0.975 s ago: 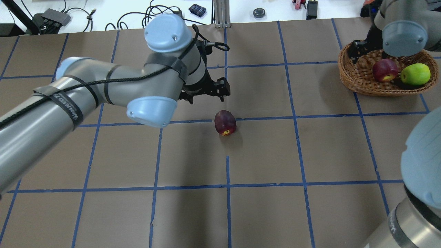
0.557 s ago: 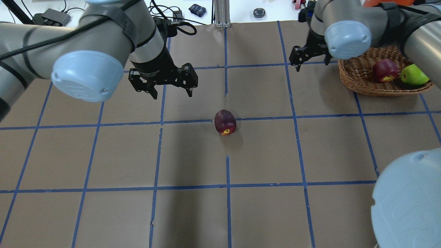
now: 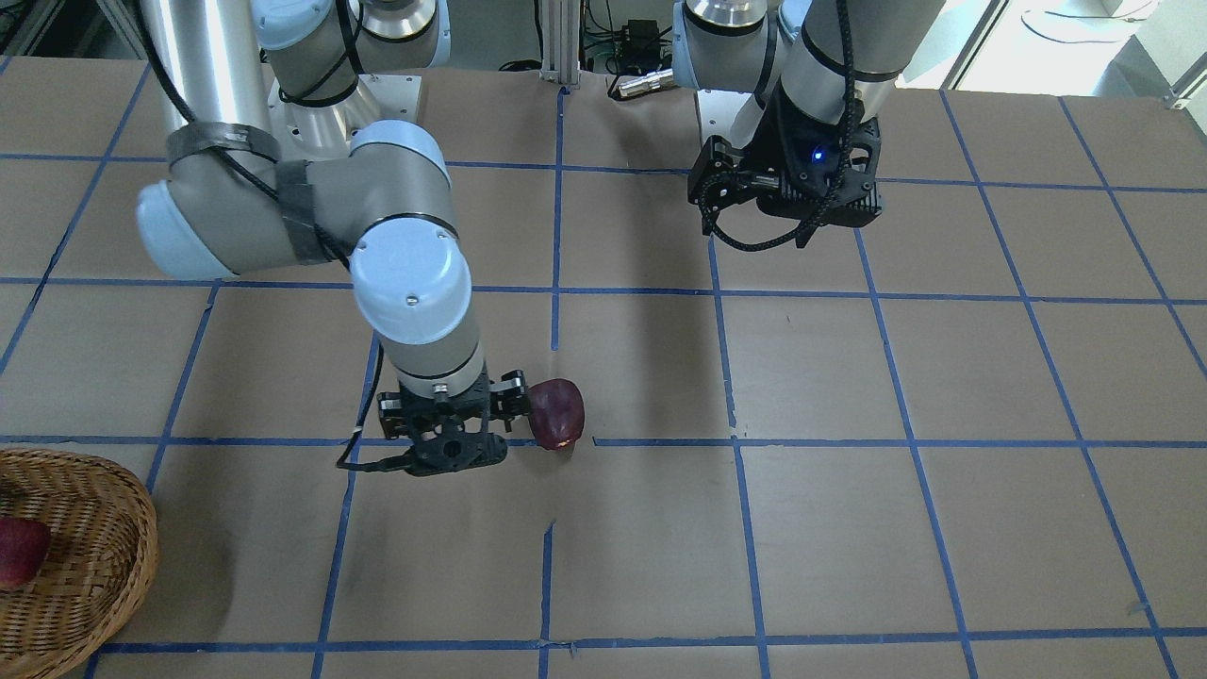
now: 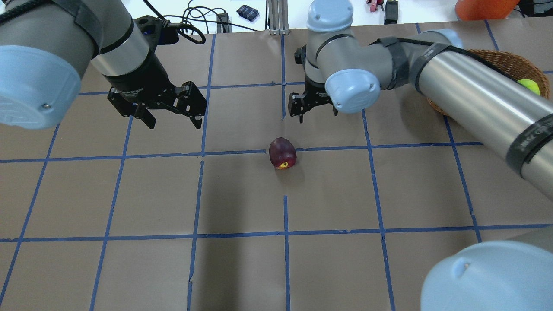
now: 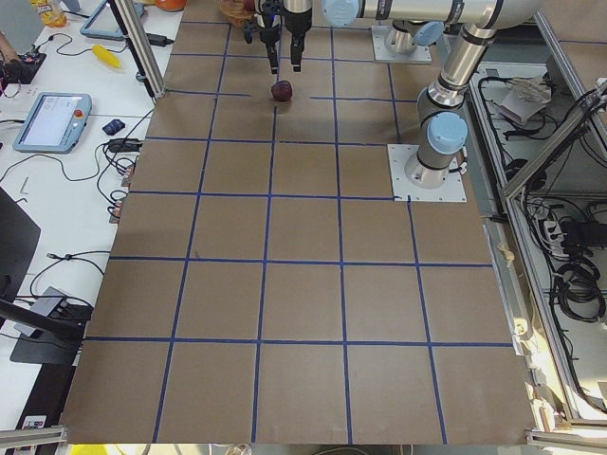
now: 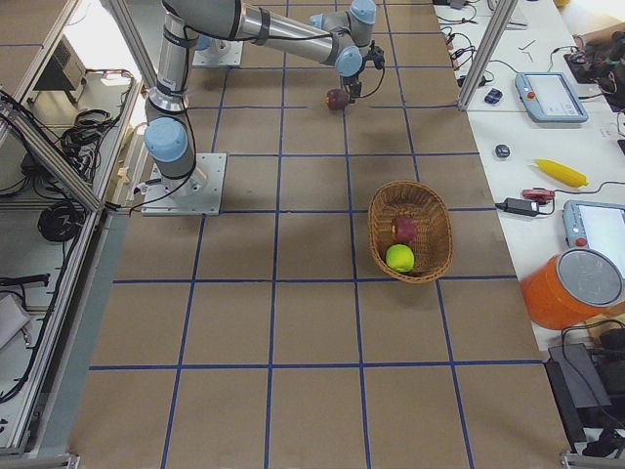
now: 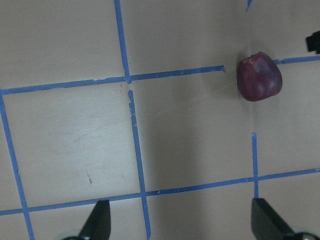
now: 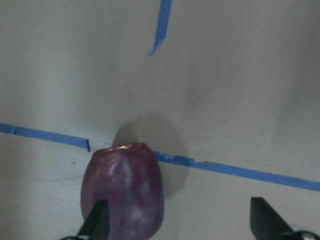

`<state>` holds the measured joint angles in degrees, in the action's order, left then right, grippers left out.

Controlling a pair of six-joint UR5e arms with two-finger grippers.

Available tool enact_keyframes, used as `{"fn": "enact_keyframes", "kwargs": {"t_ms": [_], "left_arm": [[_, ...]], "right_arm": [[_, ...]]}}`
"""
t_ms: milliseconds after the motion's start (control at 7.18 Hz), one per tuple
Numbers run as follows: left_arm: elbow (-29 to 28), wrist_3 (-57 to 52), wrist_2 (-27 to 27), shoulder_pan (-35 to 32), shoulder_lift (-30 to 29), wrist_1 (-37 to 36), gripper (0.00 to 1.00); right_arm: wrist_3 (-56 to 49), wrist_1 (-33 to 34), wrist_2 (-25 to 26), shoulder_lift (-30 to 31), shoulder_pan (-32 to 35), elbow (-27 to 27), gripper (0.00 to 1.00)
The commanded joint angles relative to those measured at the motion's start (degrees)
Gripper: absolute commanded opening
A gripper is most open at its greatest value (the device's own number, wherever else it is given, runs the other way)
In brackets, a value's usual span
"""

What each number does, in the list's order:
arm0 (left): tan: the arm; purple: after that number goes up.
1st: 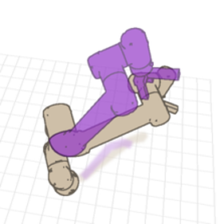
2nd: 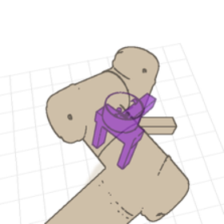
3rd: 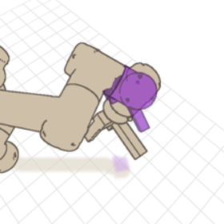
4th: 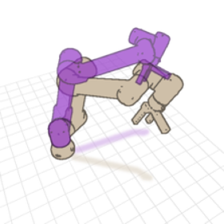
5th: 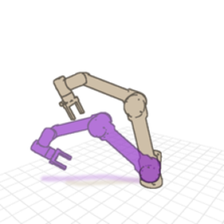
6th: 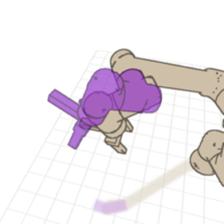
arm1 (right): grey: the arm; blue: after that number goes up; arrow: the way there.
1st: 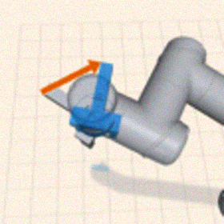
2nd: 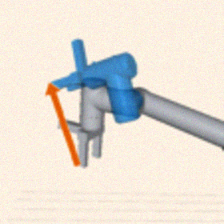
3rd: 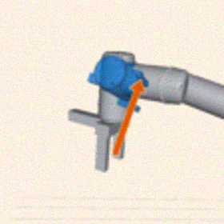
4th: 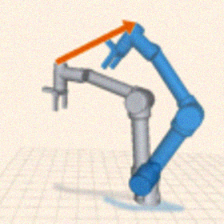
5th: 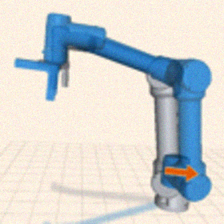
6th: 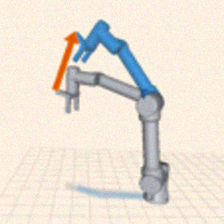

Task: Put all apples into basket
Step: 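Grasp the dark apple with right gripper while left gripper withdraws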

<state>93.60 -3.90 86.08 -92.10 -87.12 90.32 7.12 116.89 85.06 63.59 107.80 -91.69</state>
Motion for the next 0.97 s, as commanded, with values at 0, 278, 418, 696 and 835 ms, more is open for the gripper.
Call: {"fn": "enact_keyframes", "kwargs": {"t_ms": [0,278,418,696,835], "left_arm": [[0.4,-0.8,1.0,3.0,0.6,-0.1,1.0],[0.4,-0.1,1.1,2.8,0.8,-0.2,1.0],[0.1,0.0,2.1,2.9,0.7,0.2,1.0],[-0.2,0.1,2.6,2.9,0.7,0.5,1.0],[0.4,2.2,3.0,2.9,0.9,0.7,1.0]], "right_arm": [[1.7,3.1,-3.2,-1.6,1.5,-2.4,1.0],[4.6,6.1,-3.4,-5.3,2.2,-2.5,1.0],[5.8,8.1,-3.4,-6.8,2.5,-2.6,1.0],[7.5,13.5,-3.2,-7.5,2.2,-2.5,0.06],[7.1,13.8,-3.2,-7.4,1.9,-1.7,0.0]]}}
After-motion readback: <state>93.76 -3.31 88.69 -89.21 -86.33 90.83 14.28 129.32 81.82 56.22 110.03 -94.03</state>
